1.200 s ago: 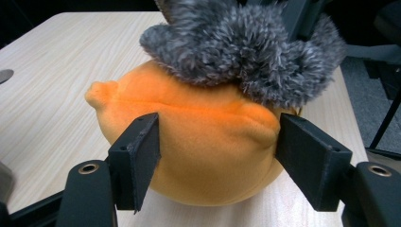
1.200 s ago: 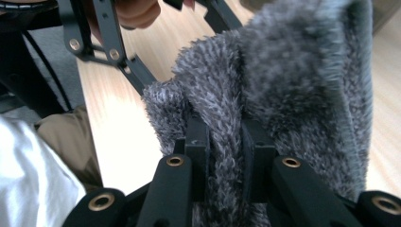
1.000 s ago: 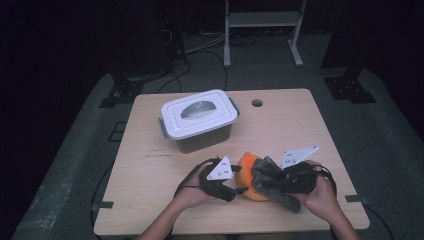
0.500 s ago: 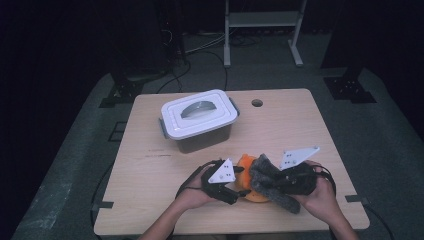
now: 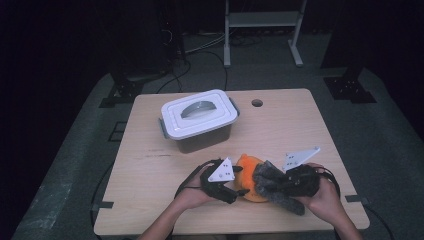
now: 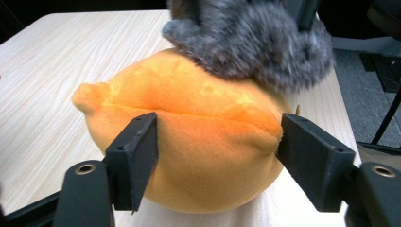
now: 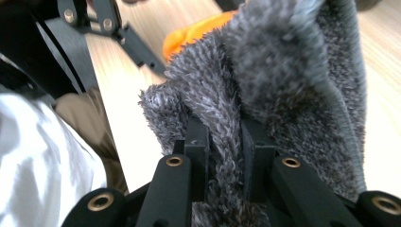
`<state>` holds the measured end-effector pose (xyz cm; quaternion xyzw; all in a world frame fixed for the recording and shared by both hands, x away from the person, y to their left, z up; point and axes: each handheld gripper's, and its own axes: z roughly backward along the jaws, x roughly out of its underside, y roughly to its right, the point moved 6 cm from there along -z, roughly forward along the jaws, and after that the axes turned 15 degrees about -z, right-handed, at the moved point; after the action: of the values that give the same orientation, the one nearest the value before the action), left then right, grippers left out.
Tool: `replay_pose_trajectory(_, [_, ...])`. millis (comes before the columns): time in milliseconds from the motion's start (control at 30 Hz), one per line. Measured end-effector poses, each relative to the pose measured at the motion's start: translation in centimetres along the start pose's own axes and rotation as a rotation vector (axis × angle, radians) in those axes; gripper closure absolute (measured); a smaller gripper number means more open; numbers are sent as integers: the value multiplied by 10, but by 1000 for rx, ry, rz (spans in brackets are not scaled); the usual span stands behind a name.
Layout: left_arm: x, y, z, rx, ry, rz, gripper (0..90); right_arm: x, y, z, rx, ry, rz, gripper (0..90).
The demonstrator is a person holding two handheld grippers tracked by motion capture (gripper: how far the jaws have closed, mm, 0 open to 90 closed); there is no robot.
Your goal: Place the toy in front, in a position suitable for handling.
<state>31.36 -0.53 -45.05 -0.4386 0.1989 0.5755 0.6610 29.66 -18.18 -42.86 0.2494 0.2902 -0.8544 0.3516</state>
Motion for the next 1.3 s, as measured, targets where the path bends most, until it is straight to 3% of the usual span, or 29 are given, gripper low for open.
replay_pose_trajectory(133, [-2, 3, 0, 15, 5, -13, 278, -14, -4, 5, -17, 93, 0, 753])
replay_pose_trajectory(200, [-3, 4, 0, 24, 8, -19, 278, -21, -5, 4, 1, 111, 14, 752])
replay_pose_trajectory(267, [-3, 4, 1, 16, 0, -19, 272, -25, -5, 1, 21, 102, 16, 751])
replay_pose_trajectory(333, [-9, 0, 6, -8, 27, 1, 247, -24, -4, -3, 18, 88, 10, 752])
replay_pose_trajectory(433, [-16, -5, 12, -39, 49, 15, 254, -17, -4, -9, -37, 59, -4, 752])
replay_pose_trajectory(500, [-13, -3, 10, -24, 27, 10, 280, -14, -7, -10, -55, 35, -4, 751])
replay_pose_trajectory(600, [-10, 0, 7, 4, 32, 21, 307, -15, -11, -5, -20, 12, 14, 752])
replay_pose_trajectory(767, [-13, 7, 6, 46, 37, -19, 308, -28, -20, 2, 16, 83, 40, 754])
replay_pose_trajectory(833, [-13, 8, 6, 46, 31, -36, 298, -30, -19, 0, 28, 82, 45, 753])
replay_pose_trajectory(1033, [-9, 2, 8, 38, 29, 2, 297, -17, -5, -2, 28, 25, 9, 752])
replay_pose_trajectory(1167, [-13, 7, 6, 59, 39, -14, 290, -15, 0, 5, 4, 60, -20, 753])
replay_pose_trajectory(1300, [-12, 9, 7, 65, 30, -37, 285, -24, 0, 6, 6, 99, -13, 751])
